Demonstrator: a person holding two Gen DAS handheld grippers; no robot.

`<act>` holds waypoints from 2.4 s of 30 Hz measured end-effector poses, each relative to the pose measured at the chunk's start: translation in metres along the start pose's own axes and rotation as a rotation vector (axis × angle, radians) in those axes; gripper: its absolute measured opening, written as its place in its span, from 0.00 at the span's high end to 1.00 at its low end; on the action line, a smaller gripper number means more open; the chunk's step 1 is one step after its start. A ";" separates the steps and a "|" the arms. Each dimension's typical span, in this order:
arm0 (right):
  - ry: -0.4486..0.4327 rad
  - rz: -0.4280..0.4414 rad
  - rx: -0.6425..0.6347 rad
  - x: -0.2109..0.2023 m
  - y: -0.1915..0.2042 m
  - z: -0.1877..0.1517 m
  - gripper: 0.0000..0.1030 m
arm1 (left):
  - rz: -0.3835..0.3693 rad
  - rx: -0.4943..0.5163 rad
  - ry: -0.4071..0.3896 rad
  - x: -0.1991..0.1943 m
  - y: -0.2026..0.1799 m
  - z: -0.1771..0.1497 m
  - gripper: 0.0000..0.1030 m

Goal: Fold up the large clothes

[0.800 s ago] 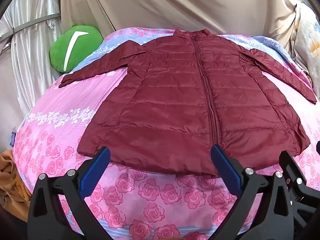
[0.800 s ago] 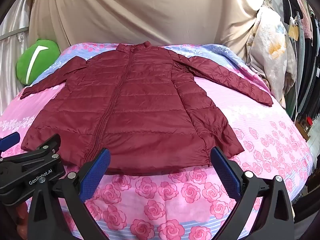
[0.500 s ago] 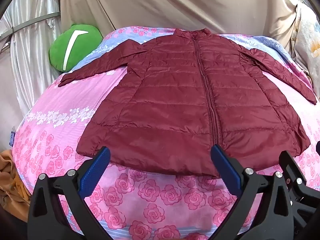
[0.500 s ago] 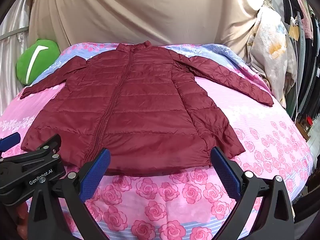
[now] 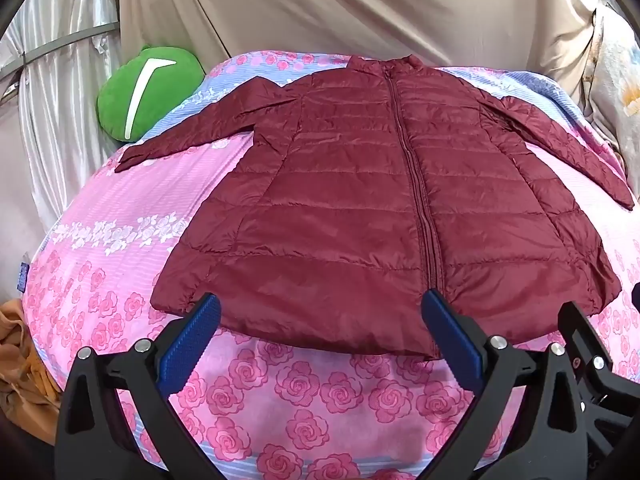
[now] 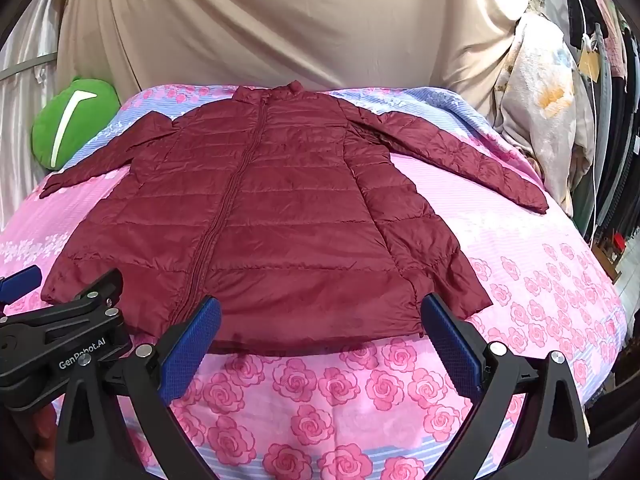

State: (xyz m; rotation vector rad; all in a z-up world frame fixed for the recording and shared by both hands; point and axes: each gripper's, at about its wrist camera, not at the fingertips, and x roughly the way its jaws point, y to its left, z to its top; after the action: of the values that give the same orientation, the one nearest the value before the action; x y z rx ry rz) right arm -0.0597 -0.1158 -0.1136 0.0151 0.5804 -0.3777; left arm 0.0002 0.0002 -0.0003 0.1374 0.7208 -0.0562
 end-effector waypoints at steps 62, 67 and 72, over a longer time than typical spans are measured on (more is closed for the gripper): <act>0.018 0.010 0.007 0.017 0.001 -0.004 0.05 | 0.001 -0.006 0.026 0.014 0.003 -0.006 0.05; 0.027 0.017 0.006 0.020 0.001 -0.003 0.05 | 0.000 -0.004 0.040 0.019 0.002 -0.005 0.05; 0.041 0.019 0.008 0.027 -0.002 0.001 0.05 | 0.006 0.003 0.048 0.024 -0.001 -0.002 0.05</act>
State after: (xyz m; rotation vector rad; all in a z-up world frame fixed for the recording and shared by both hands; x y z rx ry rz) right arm -0.0389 -0.1271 -0.1268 0.0361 0.6190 -0.3618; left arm 0.0167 -0.0009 -0.0182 0.1437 0.7682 -0.0483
